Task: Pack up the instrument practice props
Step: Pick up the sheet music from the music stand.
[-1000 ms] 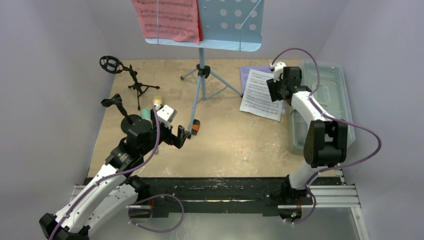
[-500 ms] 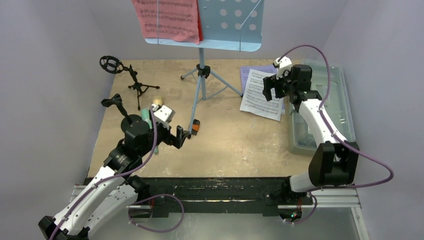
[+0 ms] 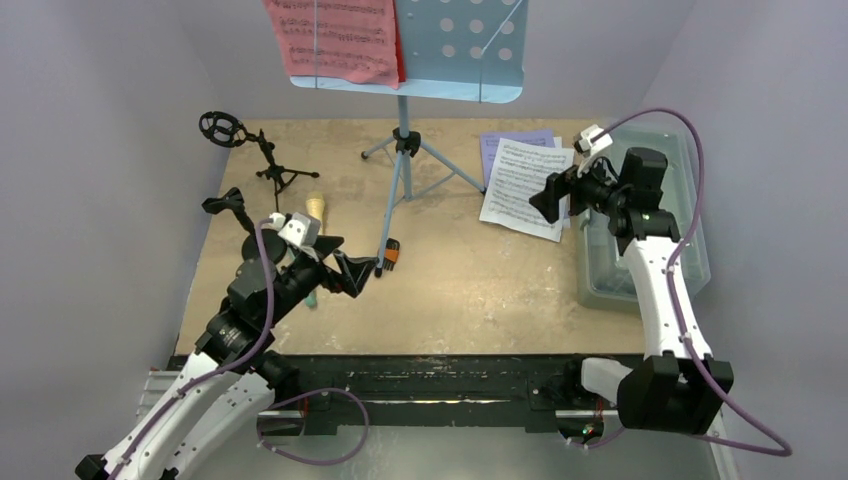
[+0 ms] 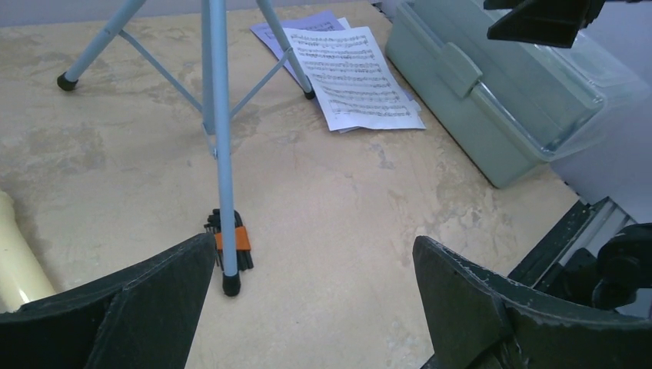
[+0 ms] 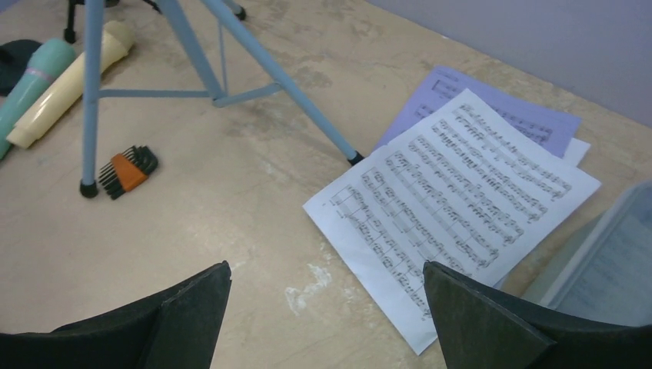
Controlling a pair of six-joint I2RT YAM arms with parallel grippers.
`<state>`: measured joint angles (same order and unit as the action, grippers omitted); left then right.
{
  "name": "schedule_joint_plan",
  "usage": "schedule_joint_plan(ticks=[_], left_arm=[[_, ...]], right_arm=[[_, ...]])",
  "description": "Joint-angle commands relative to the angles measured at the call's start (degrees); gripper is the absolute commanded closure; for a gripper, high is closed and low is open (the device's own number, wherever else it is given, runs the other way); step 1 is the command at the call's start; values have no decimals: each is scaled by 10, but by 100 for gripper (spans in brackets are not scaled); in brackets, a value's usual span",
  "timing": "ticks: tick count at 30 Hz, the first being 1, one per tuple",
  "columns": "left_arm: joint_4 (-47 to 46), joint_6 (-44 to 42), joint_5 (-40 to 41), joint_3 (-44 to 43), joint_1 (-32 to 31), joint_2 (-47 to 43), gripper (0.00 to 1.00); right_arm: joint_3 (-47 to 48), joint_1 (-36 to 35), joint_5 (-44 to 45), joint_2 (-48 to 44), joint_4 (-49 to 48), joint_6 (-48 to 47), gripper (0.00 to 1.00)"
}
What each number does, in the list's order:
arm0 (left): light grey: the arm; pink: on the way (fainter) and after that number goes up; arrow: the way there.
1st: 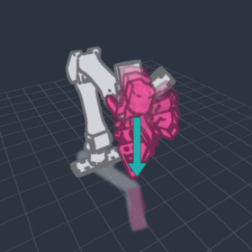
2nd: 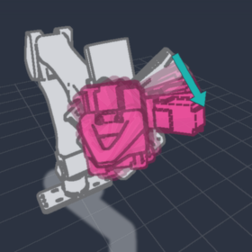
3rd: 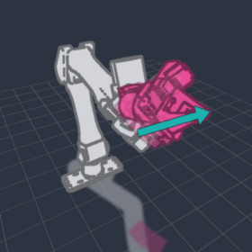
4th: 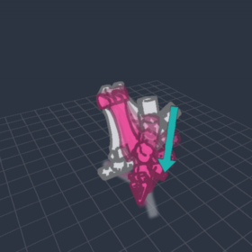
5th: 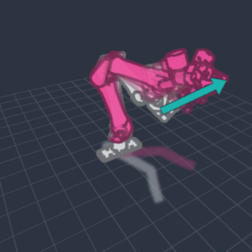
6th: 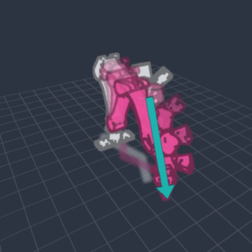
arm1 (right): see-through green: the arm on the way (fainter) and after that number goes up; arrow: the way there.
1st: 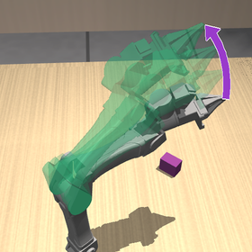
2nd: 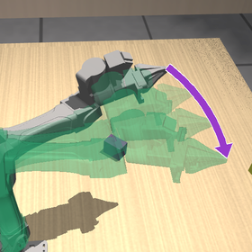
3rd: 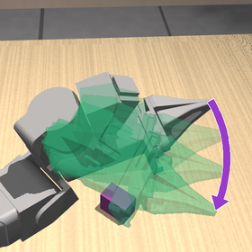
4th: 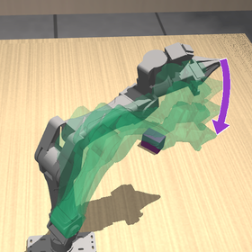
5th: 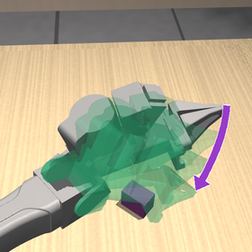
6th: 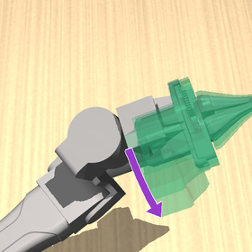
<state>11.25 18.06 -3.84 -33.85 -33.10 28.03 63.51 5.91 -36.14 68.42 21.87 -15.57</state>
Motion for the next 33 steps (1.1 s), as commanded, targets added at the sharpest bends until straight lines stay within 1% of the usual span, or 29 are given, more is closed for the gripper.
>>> schedule_joint_plan(ticks=[1,9,12,16,25,33], left_arm=[[-26,64,-25,-7,3,-10,0],[35,91,-32,-73,3,-12,0],[45,103,-33,-98,3,-16,0],[48,120,-41,-131,3,-18,1],[88,113,-35,-223,2,0,1],[95,98,-37,-307,3,54,1]], right_arm=[[-36,10,-95,-38,39,-29,1],[-135,23,-138,-128,-17,-27,1],[-153,28,-148,-148,-27,-26,1],[-158,38,-159,-157,-31,-23,1],[-161,45,-169,-163,-30,-22,1],[-161,45,-171,-167,-30,-22,1]])
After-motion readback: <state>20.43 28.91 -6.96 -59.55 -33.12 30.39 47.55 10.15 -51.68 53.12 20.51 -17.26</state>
